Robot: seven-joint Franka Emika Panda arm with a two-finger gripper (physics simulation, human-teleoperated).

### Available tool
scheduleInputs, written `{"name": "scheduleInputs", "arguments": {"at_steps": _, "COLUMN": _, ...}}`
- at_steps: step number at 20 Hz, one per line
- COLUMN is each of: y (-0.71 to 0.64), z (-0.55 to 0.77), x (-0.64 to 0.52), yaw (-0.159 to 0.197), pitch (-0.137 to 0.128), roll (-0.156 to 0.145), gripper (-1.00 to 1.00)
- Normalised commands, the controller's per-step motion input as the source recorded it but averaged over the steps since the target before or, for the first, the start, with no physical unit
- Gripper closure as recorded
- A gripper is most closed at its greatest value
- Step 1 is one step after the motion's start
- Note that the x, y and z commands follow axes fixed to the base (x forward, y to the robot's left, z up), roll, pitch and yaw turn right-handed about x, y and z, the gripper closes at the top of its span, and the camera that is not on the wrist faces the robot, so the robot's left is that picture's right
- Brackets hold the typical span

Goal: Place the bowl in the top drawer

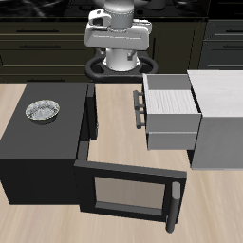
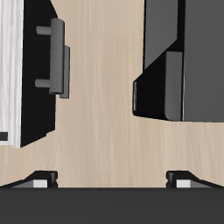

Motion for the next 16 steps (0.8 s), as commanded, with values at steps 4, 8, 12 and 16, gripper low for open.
{"name": "scheduleInputs", "arguments": {"at_steps": 4, "y": -0.15, "z": 0.1, "x": 0.21, "yaw": 0.028, "pitch": 0.025, "roll": 0.03, "gripper": -1.0}}
{"name": "scheduleInputs", "arguments": {"at_steps": 8, "y": -0.18, "z": 0.07, "x": 0.17, "yaw": 0.018, "pitch": 0.015, "roll": -0.001, "gripper": -1.0}}
{"name": "scheduleInputs", "arguments": {"at_steps": 12, "y": -0.36, "z": 0.17, "x": 0.32, "yaw": 0.025, "pitch": 0.011, "roll": -0.031, "gripper": -1.0}}
{"name": "scheduleInputs", "arguments": {"at_steps": 16, "y": -0.32, "z": 0.14, "x": 0.24, "yaw": 0.003, "pitch": 0.011, "roll": -0.009, "gripper": -1.0}}
